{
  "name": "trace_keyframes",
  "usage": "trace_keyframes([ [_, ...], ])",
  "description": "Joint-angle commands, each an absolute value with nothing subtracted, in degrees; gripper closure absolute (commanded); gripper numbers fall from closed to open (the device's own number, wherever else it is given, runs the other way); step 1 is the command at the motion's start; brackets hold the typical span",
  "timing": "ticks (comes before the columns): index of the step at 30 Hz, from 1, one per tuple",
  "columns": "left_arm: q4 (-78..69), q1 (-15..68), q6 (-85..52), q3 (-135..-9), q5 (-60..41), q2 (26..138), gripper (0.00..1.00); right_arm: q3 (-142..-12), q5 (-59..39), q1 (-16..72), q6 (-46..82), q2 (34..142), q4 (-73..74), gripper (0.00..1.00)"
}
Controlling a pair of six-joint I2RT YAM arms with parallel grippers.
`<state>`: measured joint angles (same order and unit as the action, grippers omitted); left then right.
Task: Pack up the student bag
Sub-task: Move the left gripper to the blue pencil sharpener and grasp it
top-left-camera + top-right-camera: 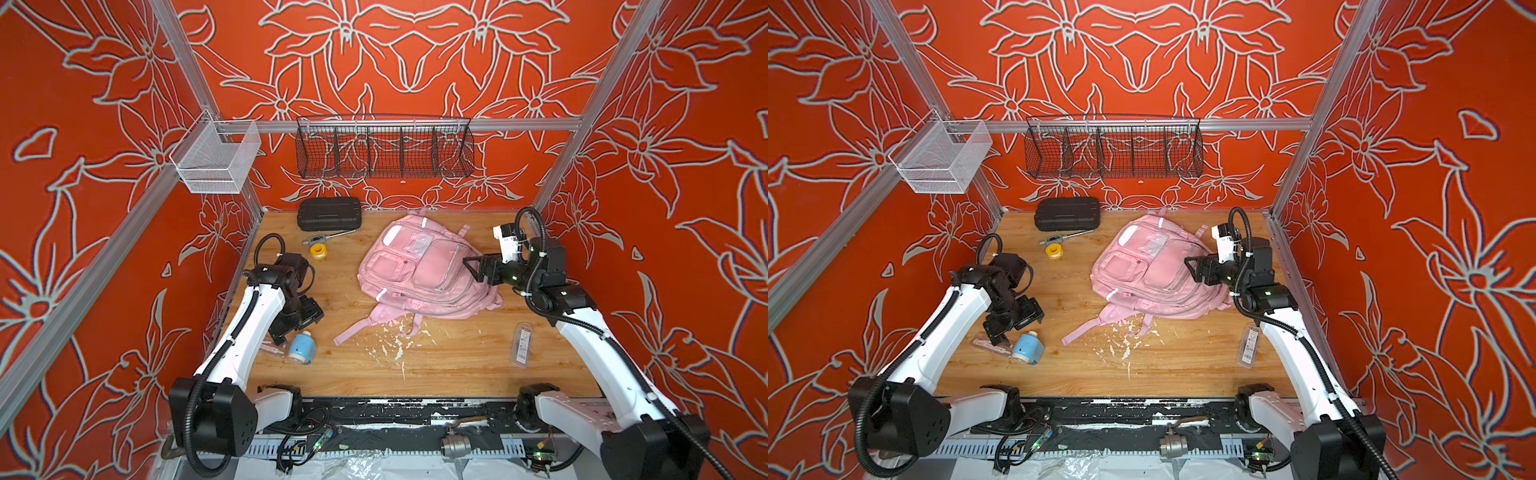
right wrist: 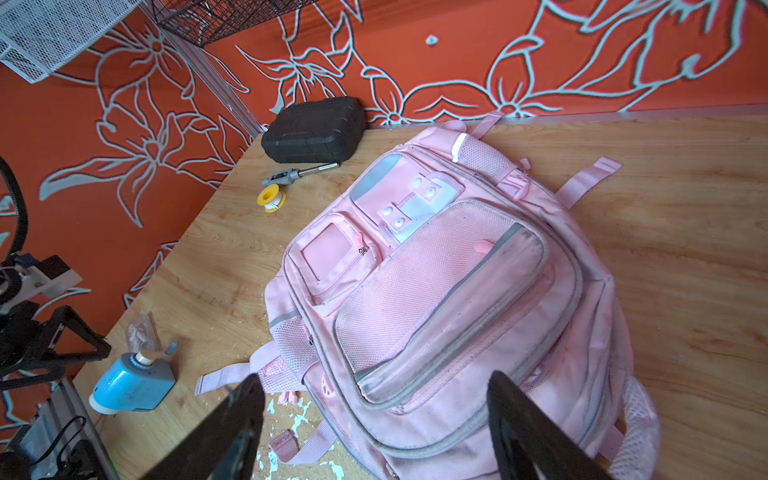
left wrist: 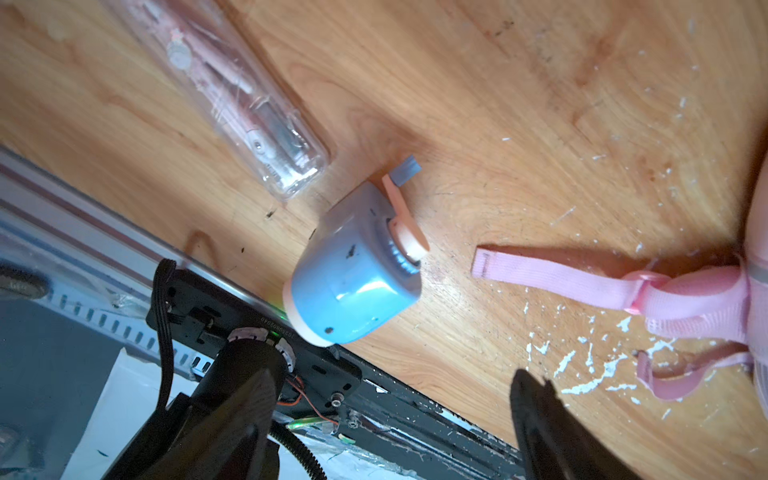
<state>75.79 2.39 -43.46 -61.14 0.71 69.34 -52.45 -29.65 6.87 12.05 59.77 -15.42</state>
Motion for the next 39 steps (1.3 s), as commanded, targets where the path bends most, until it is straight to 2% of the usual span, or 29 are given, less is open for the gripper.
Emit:
trace_keyframes([
  [1, 75.01, 1.25, -48.35, -57.82, 2.02, 67.32, 0.10, -51.50, -31.53, 7.32, 13.18, 59.18, -13.27, 0.15],
  [15, 61.30, 0.23, -44.26, -48.23, -4.20, 70.33, 0.01, -51.59, -30.27, 8.16, 13.54, 58.72, -13.89, 0.15],
  [22, 57.20, 0.66, -43.94, -47.33, -15.15, 72.24, 0.01, -51.86, -29.52, 8.77, 13.63, 59.60, -13.95, 0.15],
  [25, 54.13, 3.24, -45.43, -47.21, -16.80, 72.40, 0.01, -52.20, -29.44, 9.18, 13.60, 60.23, -13.93, 0.15],
  [30, 56.66, 8.27, -43.87, -52.32, -13.17, 76.70, 0.01, -52.67, -29.05, 9.76, 13.02, 60.58, -14.41, 0.15],
  [35, 63.51, 8.71, -42.42, -55.36, -3.81, 77.61, 0.04, -52.65, -29.09, 9.86, 12.75, 60.64, -14.76, 0.15],
  [39, 62.94, 8.70, -42.19, -55.11, -1.91, 79.20, 0.07, -52.69, -29.63, 10.08, 12.94, 60.84, -14.26, 0.15],
])
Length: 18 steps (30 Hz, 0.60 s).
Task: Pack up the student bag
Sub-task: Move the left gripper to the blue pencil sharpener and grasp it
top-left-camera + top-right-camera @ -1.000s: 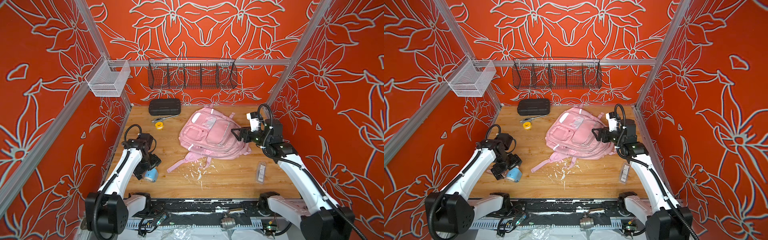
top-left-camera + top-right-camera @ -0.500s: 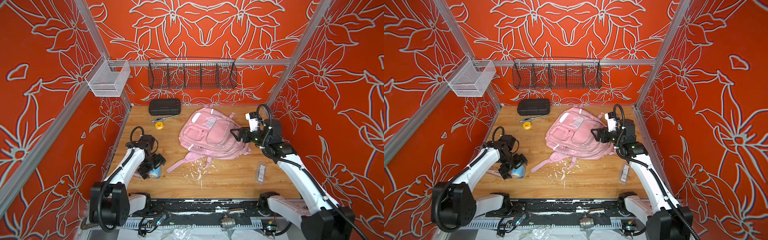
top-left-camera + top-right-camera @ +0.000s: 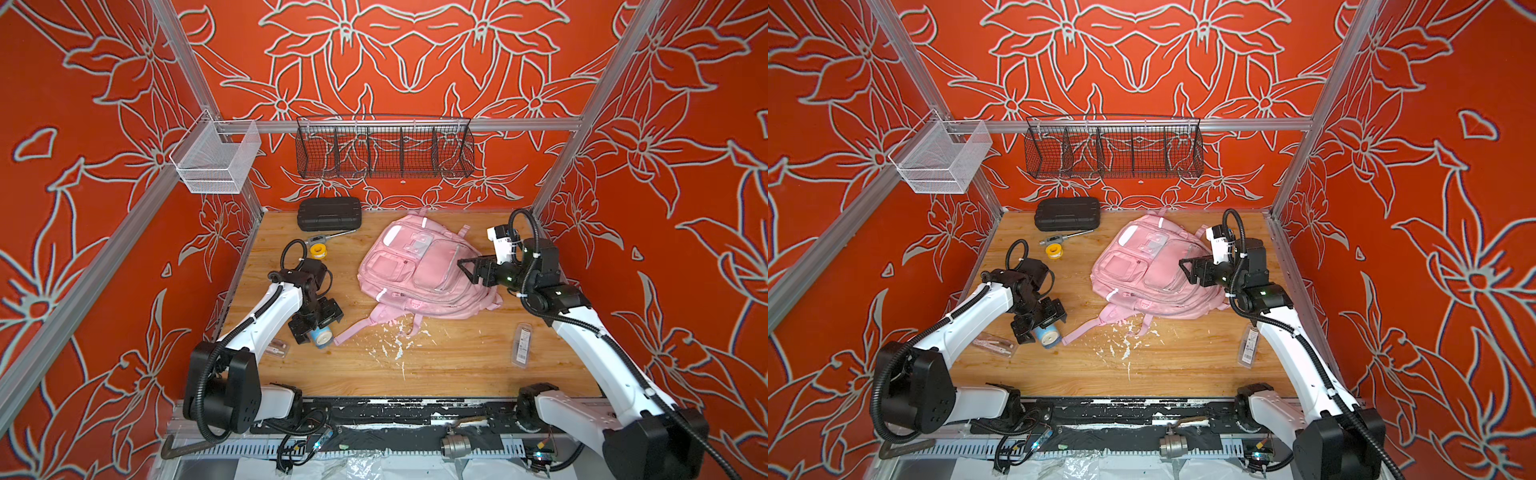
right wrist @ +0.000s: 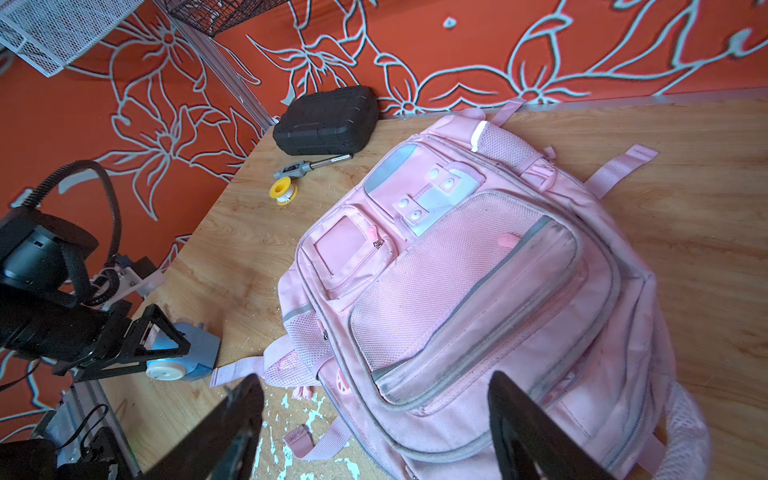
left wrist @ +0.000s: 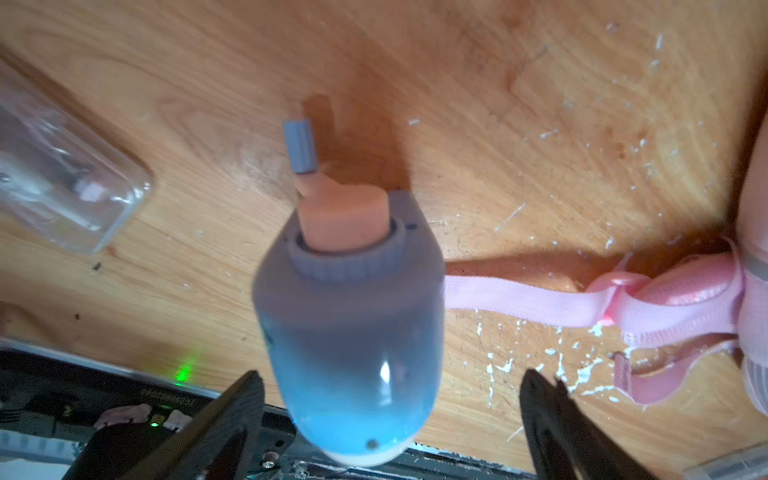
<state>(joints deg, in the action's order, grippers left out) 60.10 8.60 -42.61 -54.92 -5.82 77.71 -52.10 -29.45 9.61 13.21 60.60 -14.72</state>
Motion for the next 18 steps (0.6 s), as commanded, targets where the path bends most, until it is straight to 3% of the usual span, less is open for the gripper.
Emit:
trace_keyframes([
  [1, 62.18, 8.68, -42.19, -54.94, -2.30, 79.85, 0.07, -52.88, -29.87, 10.15, 12.99, 60.95, -14.45, 0.16],
  [5, 58.99, 8.70, -43.02, -53.66, -3.49, 81.53, 0.11, -53.44, -29.83, 10.40, 12.72, 61.08, -15.03, 0.16],
  [13, 55.57, 8.70, -42.66, -52.38, -4.89, 83.16, 0.30, -53.35, -29.53, 10.55, 12.66, 60.67, -15.45, 0.17],
  [18, 56.05, 8.70, -41.33, -52.80, -6.23, 82.49, 0.49, -53.26, -29.99, 10.80, 12.22, 60.54, -15.63, 0.17],
])
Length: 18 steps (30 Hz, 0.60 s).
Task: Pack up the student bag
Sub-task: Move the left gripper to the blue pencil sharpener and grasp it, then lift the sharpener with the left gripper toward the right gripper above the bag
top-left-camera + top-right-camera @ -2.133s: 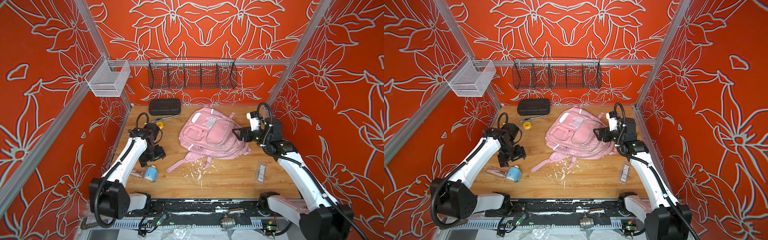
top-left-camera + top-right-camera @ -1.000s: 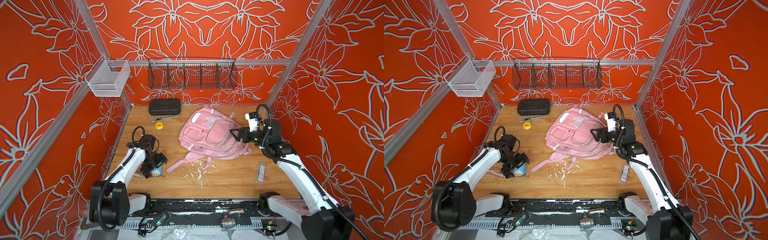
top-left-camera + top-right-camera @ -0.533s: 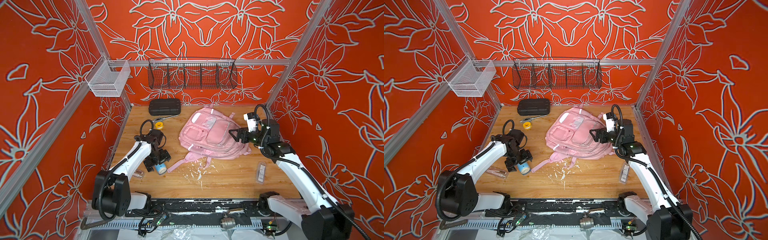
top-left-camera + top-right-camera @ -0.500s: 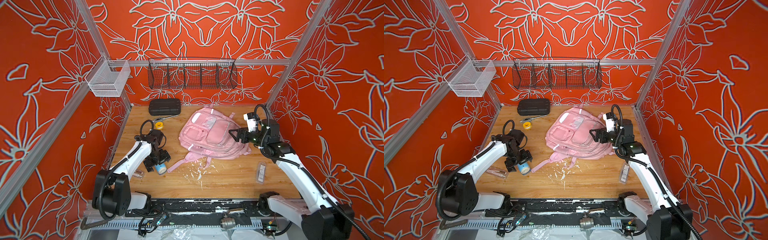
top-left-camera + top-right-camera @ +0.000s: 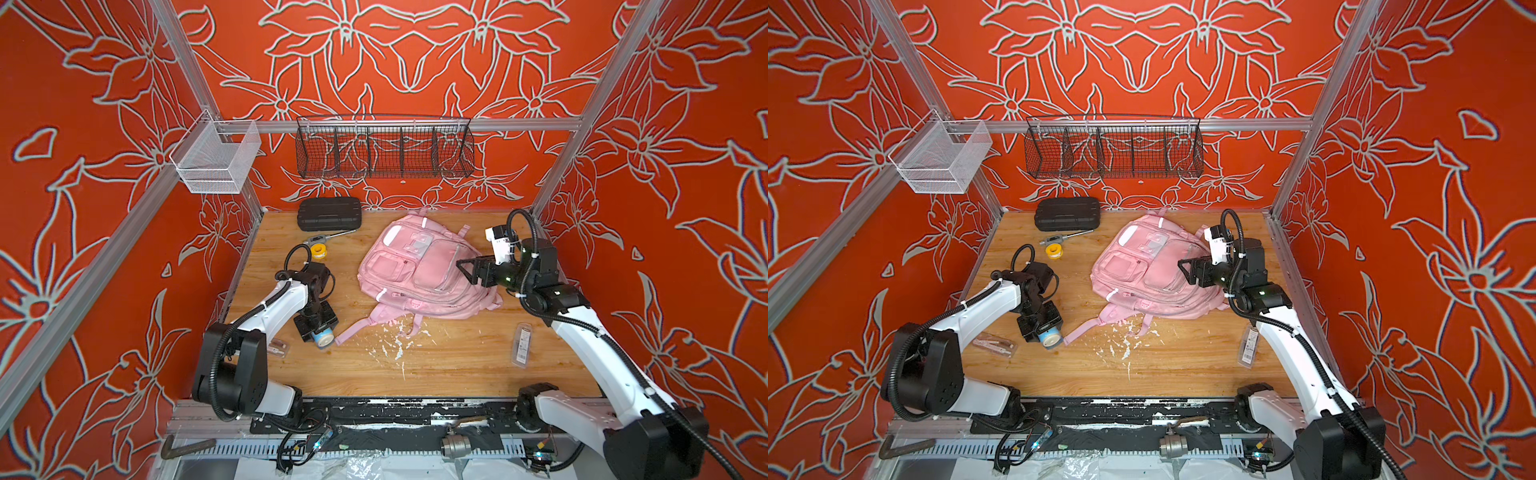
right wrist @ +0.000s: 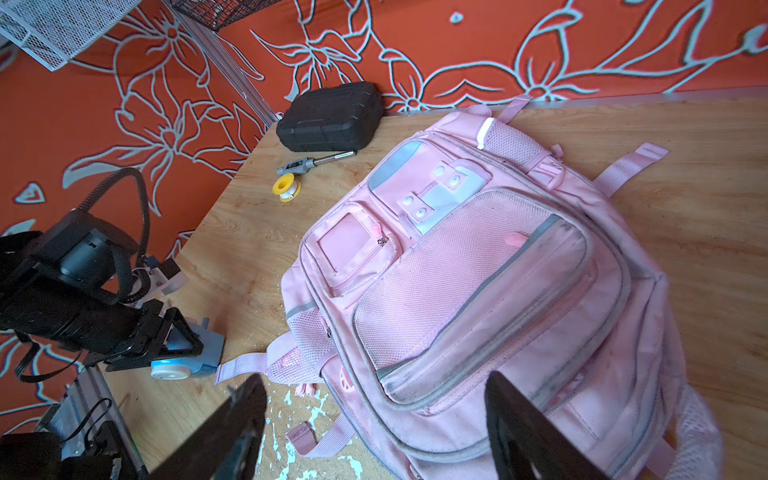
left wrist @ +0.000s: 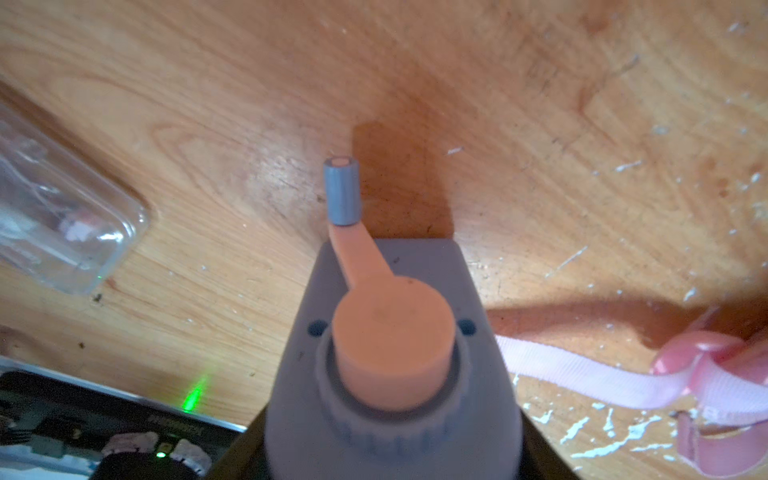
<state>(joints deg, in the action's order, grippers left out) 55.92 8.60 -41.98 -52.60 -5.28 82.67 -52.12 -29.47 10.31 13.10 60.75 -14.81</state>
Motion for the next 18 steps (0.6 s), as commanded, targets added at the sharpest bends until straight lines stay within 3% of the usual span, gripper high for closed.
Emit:
trace_keyframes([
  [1, 56.51, 8.70, -41.00, -53.16, -6.52, 81.57, 0.54, -53.26, -30.26, 10.80, 11.95, 60.43, -15.64, 0.17],
  [7, 56.64, 8.99, -35.82, -58.39, -13.12, 74.76, 0.69, -53.00, -34.28, 11.80, 10.36, 60.73, -13.72, 0.18],
  [12, 55.70, 9.86, -36.59, -68.38, -20.98, 76.10, 0.70, -51.94, -33.17, 17.76, 2.15, 61.18, -10.94, 0.19],
  [18, 43.53, 12.65, -45.36, -77.36, -31.52, 80.64, 0.69, -48.33, -28.47, 24.54, -7.36, 60.85, -2.78, 0.21],
])
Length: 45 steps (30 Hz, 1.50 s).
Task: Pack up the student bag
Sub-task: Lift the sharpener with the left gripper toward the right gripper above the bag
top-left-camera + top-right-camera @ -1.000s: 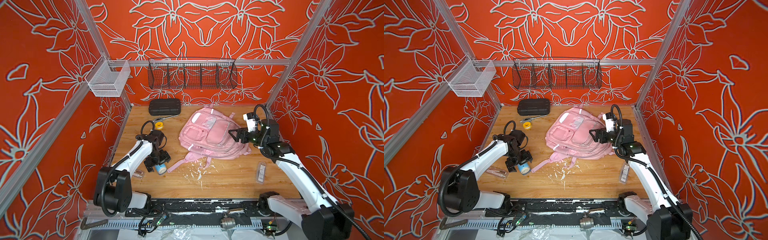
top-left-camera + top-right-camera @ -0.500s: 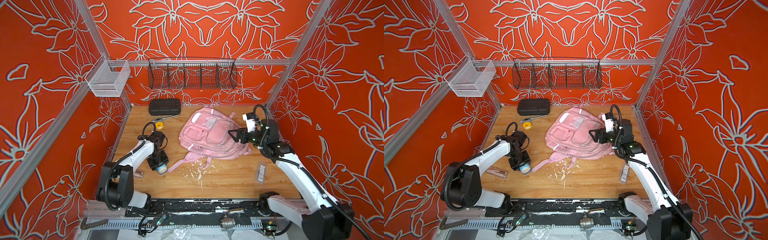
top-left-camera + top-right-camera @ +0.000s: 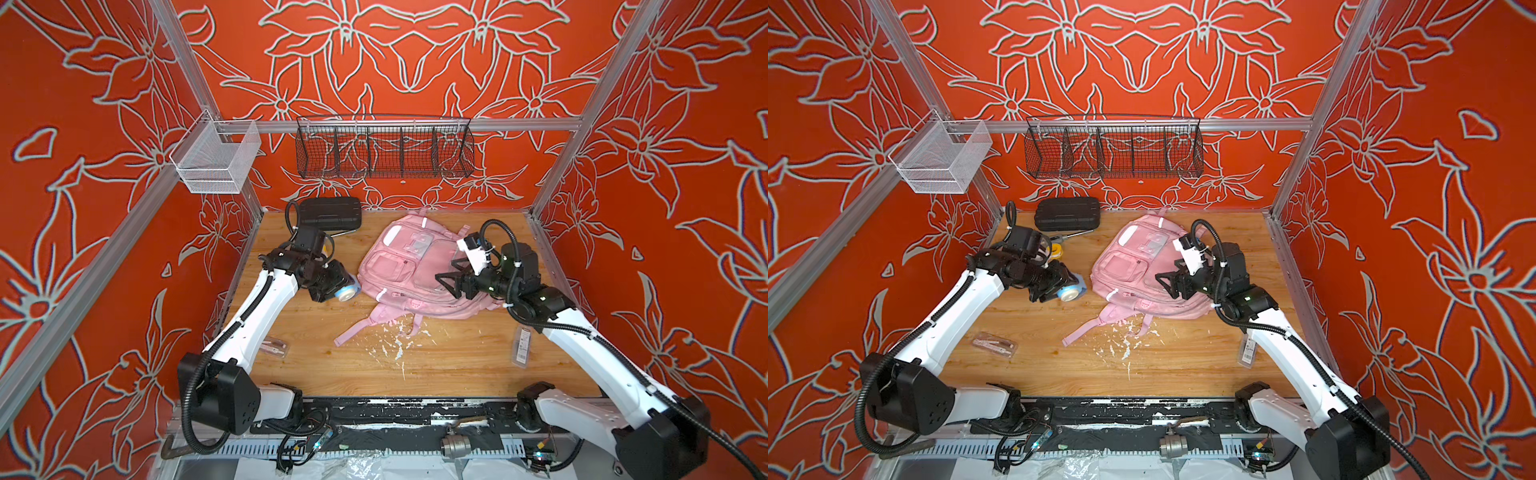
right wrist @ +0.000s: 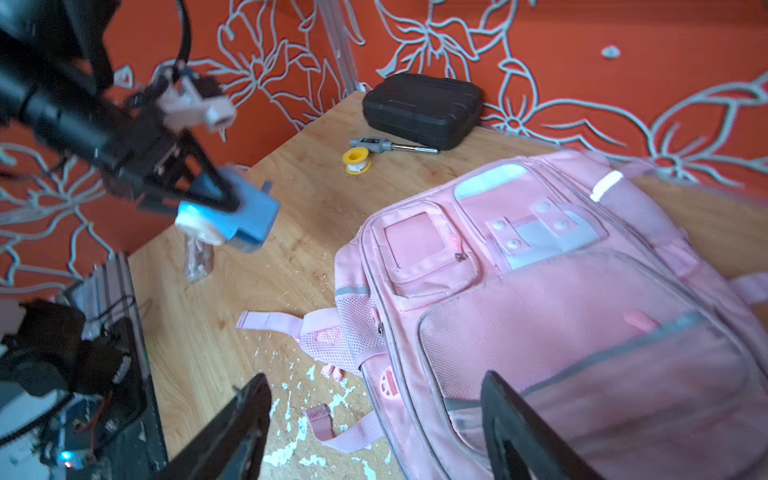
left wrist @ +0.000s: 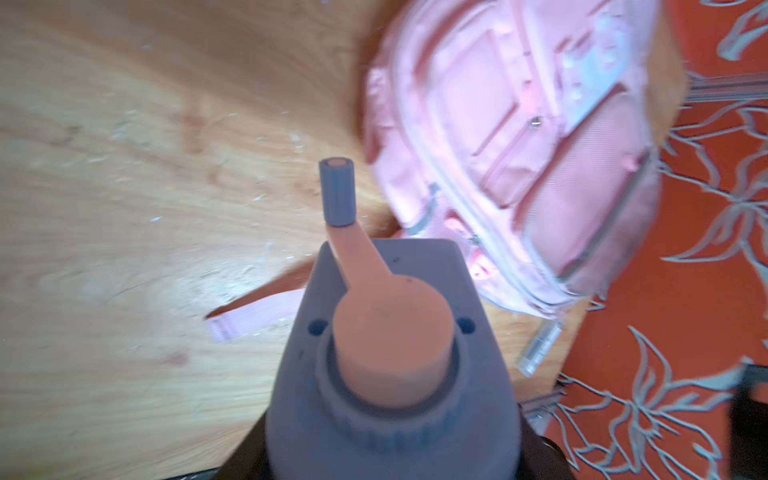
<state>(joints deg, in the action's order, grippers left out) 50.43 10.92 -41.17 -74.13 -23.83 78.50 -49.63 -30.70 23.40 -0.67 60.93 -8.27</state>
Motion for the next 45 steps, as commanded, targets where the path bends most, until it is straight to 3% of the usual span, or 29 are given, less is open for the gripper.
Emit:
trace_keyframes([
  [1, 42.45, 13.77, -44.98, -79.35, -32.41, 81.92, 0.69, -48.78, -27.91, 25.49, -7.48, 61.24, -2.21, 0.22],
  [6, 41.85, 18.96, -41.71, -89.43, -35.82, 89.04, 0.70, -47.70, -23.92, 30.42, -8.44, 62.95, 3.78, 0.20],
  [10, 42.02, 20.94, -34.91, -95.16, -38.18, 93.56, 0.72, -53.07, -21.37, 29.34, 6.31, 66.03, 0.12, 0.19],
  [15, 40.62, 21.26, -30.87, -99.89, -42.20, 98.41, 0.75, -52.41, -29.39, 24.43, 28.06, 66.81, 7.20, 0.20],
  [21, 44.58, 21.86, -34.13, -108.01, -42.94, 103.93, 0.75, -48.07, -24.68, 24.50, 2.81, 62.61, 4.65, 0.19],
  [23, 43.65, 22.83, -34.26, -108.77, -44.07, 104.25, 0.74, -48.24, -21.50, 24.27, 2.22, 62.20, 3.11, 0.16],
  [27, 42.52, 24.63, -29.99, -109.20, -45.07, 104.87, 0.74, -54.55, -30.20, 19.82, 20.28, 65.18, -0.34, 0.16],
  [30, 43.92, 24.63, -26.54, -111.53, -47.98, 107.37, 0.75, -50.38, -35.10, 16.88, 36.79, 65.48, 12.30, 0.17],
  [33, 47.79, 24.86, -21.94, -115.98, -48.87, 109.96, 0.76, -46.69, -38.32, 14.33, 44.61, 66.24, 22.97, 0.18],
  [40, 54.06, 25.54, -8.40, -123.01, -48.07, 112.79, 0.78, -50.90, -44.14, 13.07, 23.72, 66.79, 8.40, 0.16],
  [45, 56.22, 28.13, 5.79, -121.97, -43.49, 111.58, 0.84, -53.14, -48.93, 10.25, 12.08, 67.59, 0.77, 0.17],
])
